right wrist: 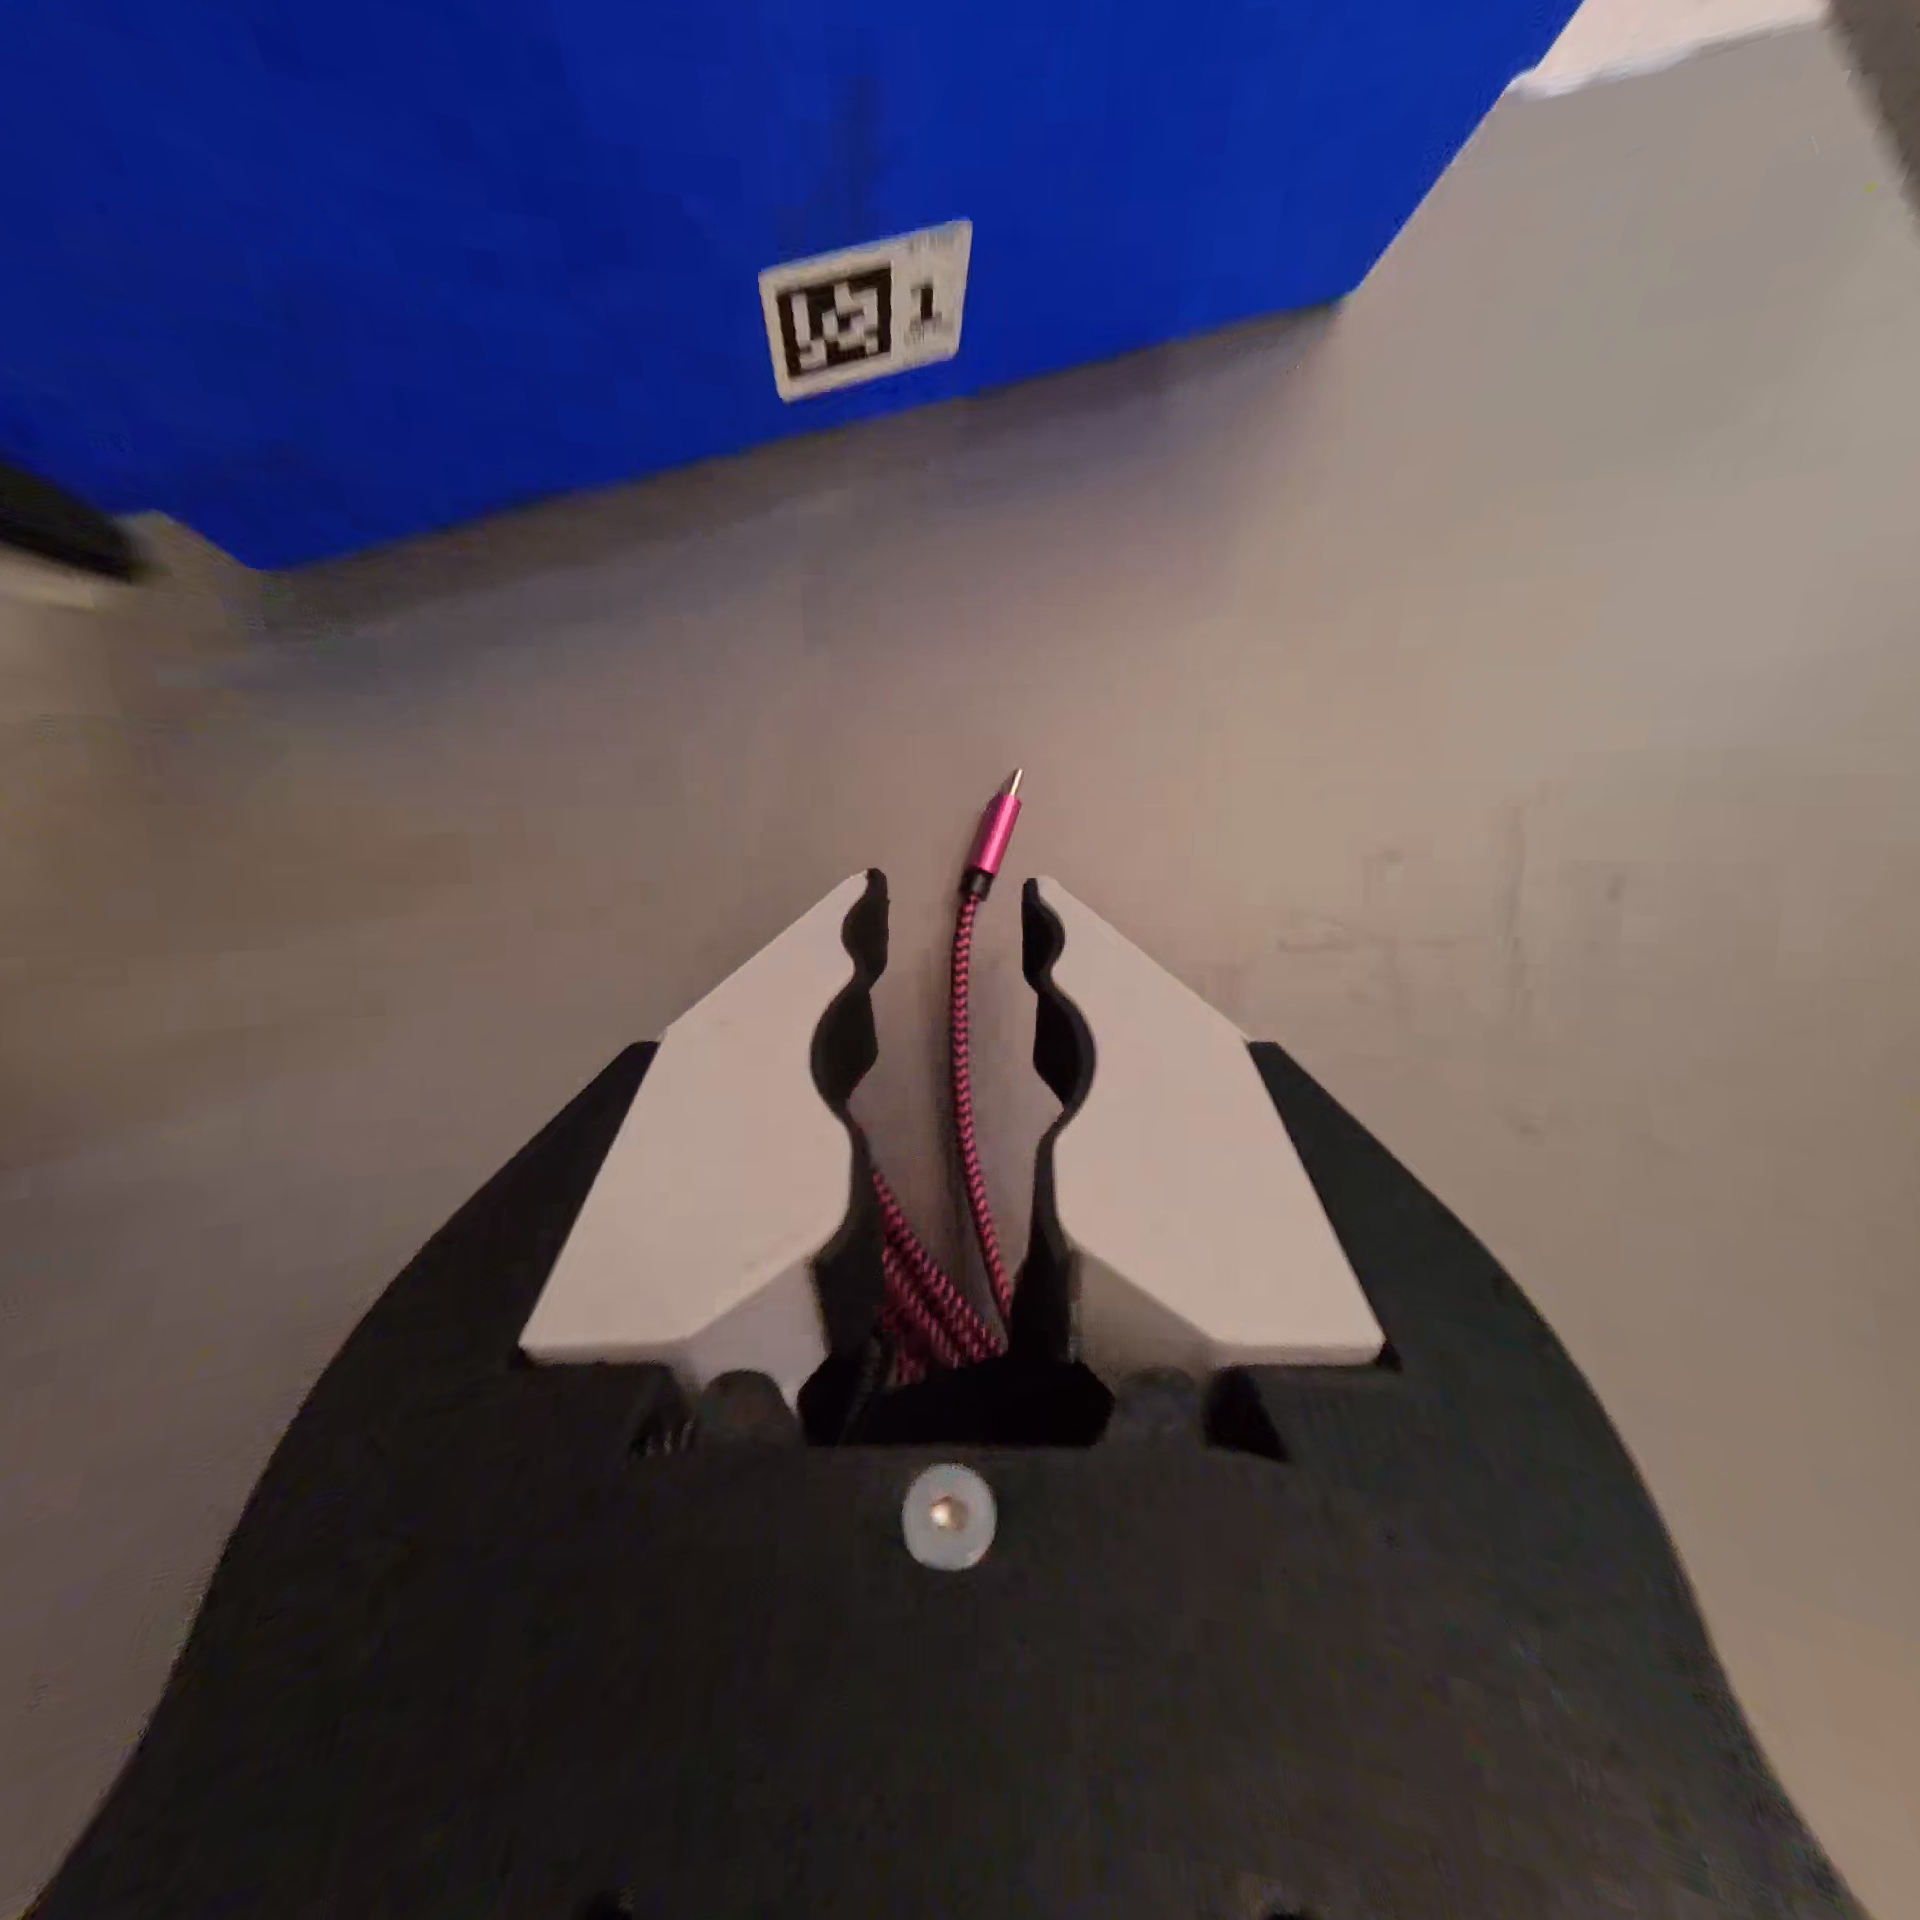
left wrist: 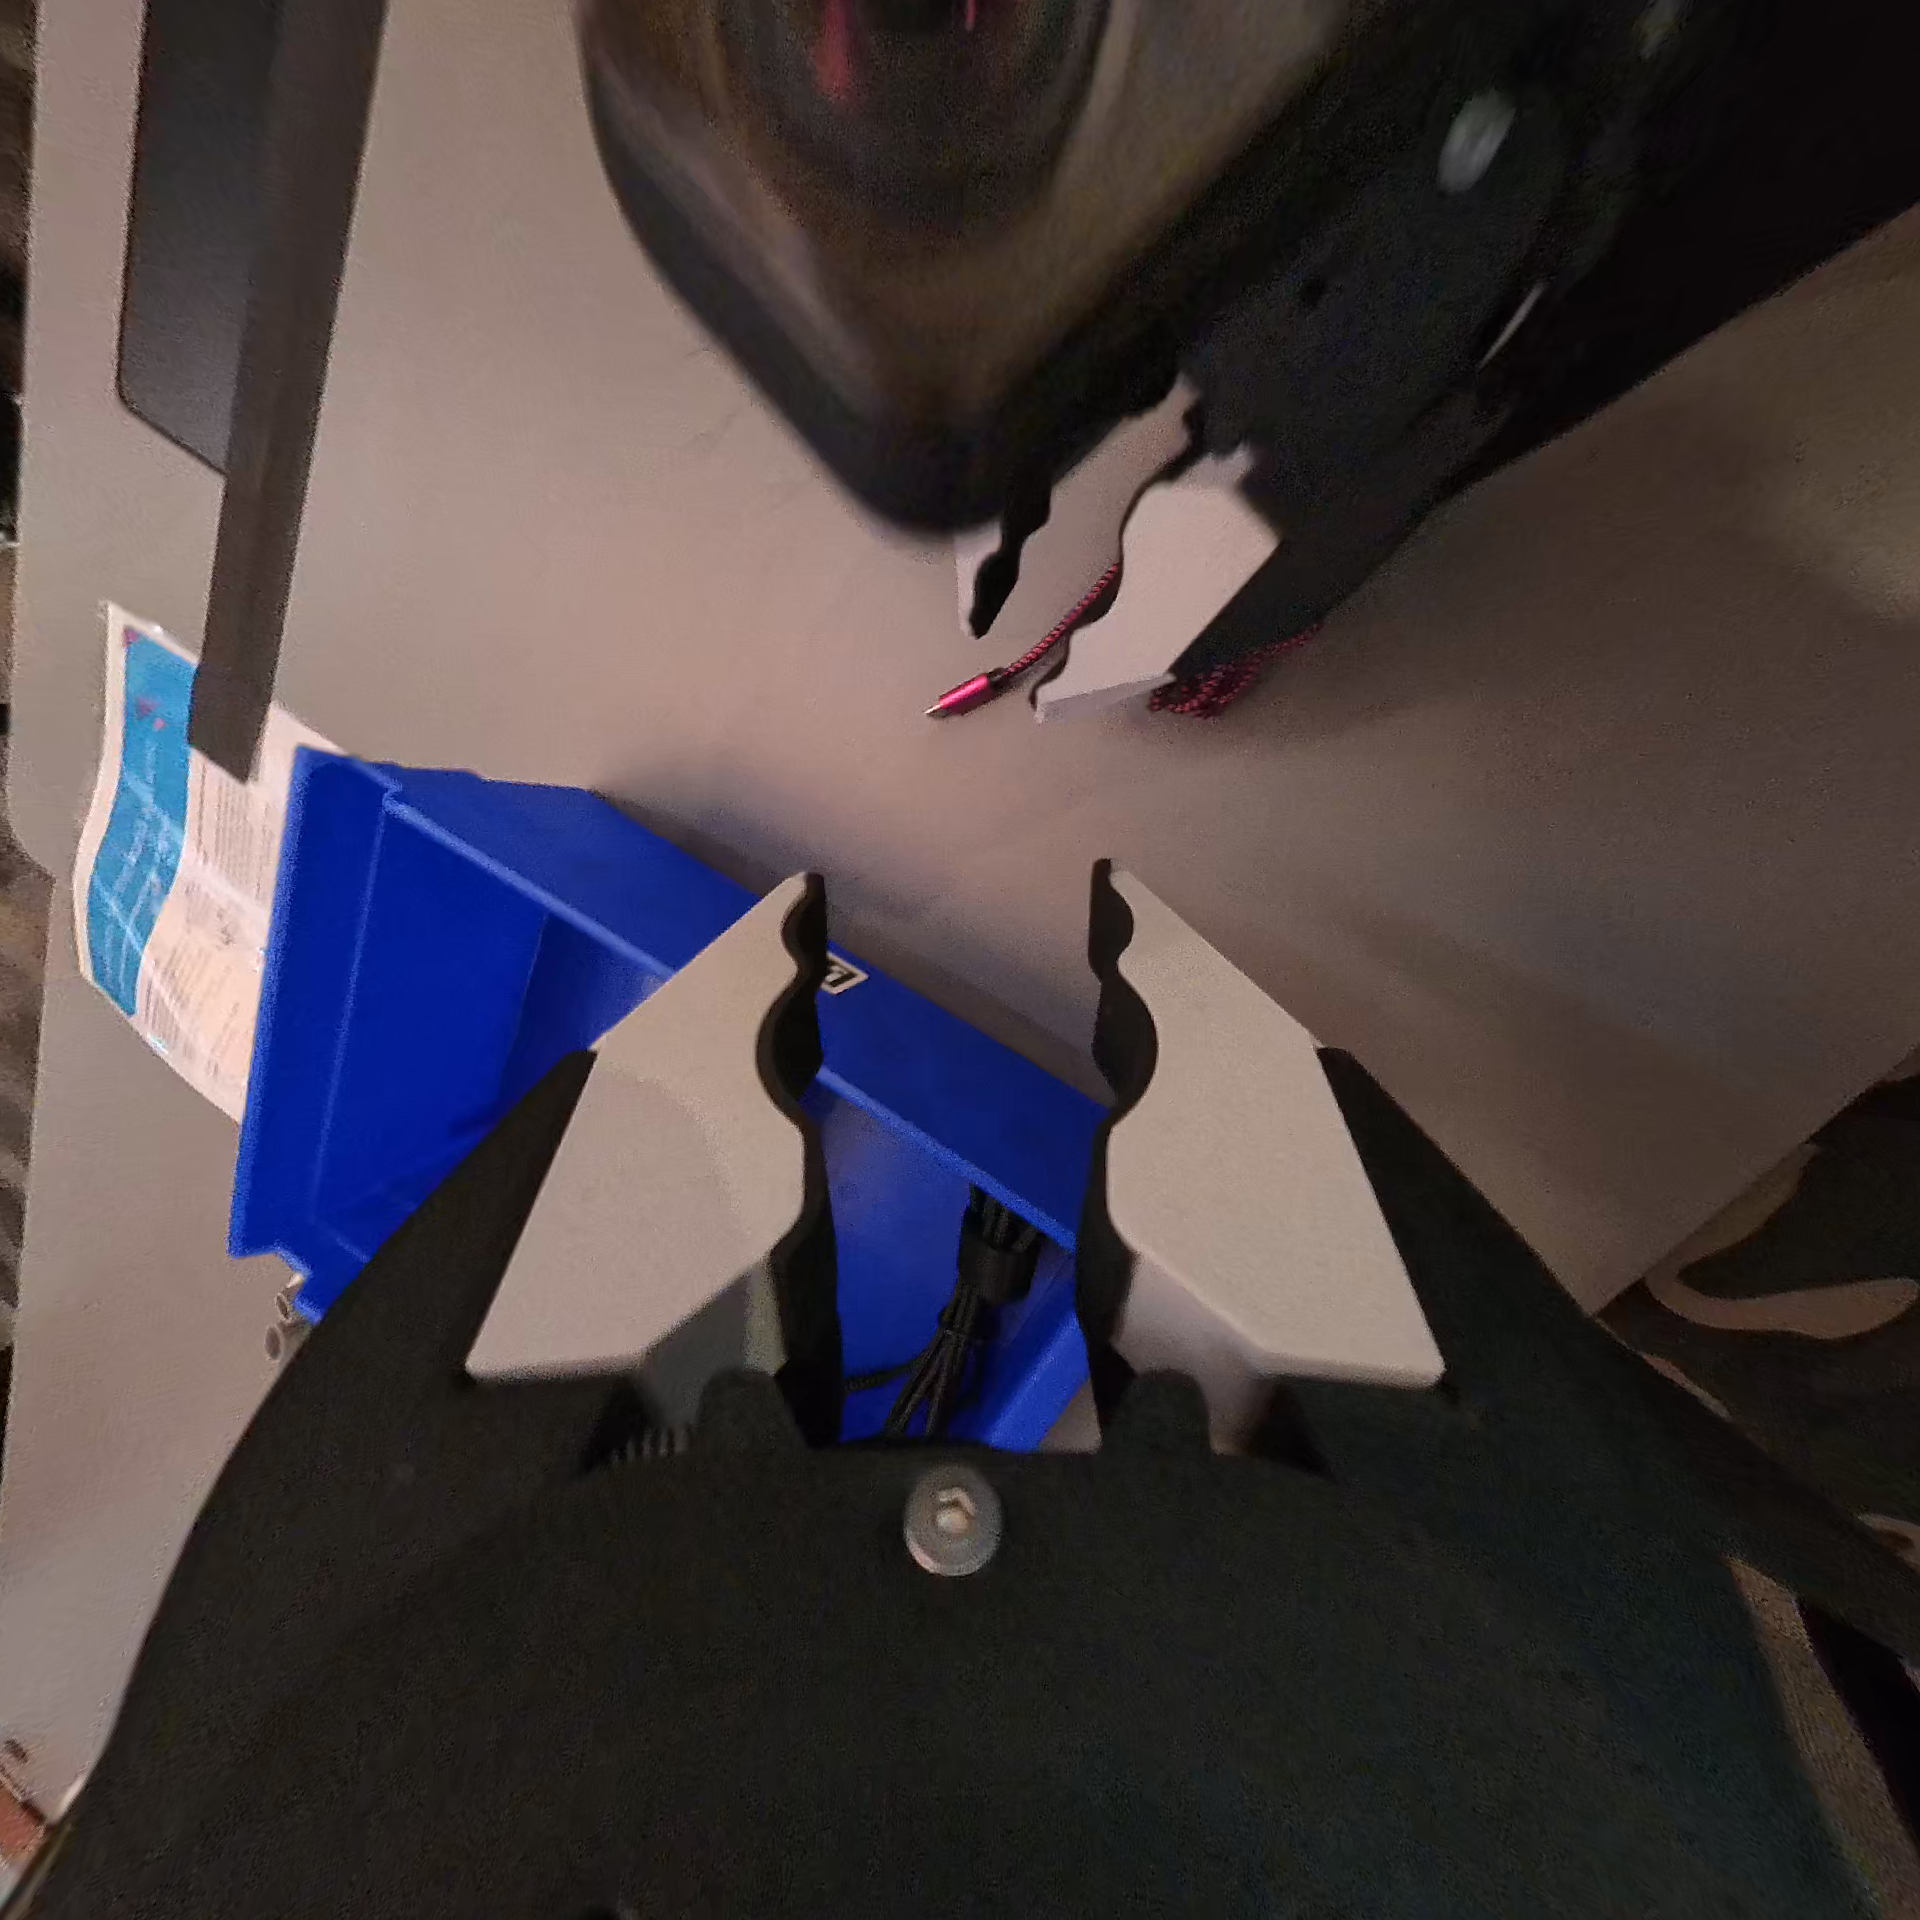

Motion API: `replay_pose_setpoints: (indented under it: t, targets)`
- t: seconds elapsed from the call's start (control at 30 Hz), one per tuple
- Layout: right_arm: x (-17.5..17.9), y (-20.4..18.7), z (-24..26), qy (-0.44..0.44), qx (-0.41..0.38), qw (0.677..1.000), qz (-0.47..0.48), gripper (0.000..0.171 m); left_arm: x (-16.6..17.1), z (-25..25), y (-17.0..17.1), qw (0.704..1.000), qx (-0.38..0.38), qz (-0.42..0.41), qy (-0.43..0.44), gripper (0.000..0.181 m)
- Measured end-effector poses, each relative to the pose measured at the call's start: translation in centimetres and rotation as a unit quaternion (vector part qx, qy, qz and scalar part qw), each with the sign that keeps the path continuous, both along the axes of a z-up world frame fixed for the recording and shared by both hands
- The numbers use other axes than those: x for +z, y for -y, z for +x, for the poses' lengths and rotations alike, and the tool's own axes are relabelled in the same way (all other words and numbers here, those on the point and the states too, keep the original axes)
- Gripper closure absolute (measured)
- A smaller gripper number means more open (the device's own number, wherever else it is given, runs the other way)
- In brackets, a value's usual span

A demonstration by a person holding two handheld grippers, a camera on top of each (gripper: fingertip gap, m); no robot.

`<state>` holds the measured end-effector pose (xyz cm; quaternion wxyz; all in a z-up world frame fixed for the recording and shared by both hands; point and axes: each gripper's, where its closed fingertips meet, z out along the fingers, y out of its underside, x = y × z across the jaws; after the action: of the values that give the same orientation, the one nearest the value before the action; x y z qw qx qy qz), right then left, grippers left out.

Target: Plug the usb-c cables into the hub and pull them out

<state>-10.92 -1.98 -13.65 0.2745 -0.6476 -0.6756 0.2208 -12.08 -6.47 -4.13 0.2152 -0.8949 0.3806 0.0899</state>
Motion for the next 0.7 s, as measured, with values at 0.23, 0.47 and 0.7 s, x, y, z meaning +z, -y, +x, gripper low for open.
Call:
replay_pose_setpoints:
  t: [0.23, 0.47, 0.7]
  targets:
    - [-2.5, -0.7, -1.8, 0.042, -0.008, 0.999, 0.012, 0.169, 1.0, -1.3, -0.2, 1.0, 0.016, 0.015, 0.017, 0.134]
    - [4.8, 0.7, -0.3, -0.136, 0.014, 0.987, -0.083, 0.169, 1.3, -0.6, -0.9, 0.998, 0.011, 0.034, 0.053, 0.136]
    - [11.4, 4.0, 5.1, -0.227, 0.109, 0.966, -0.06, 0.169, 1.3, 5.0, -1.2, 0.983, -0.068, 0.036, 0.165, 0.161]
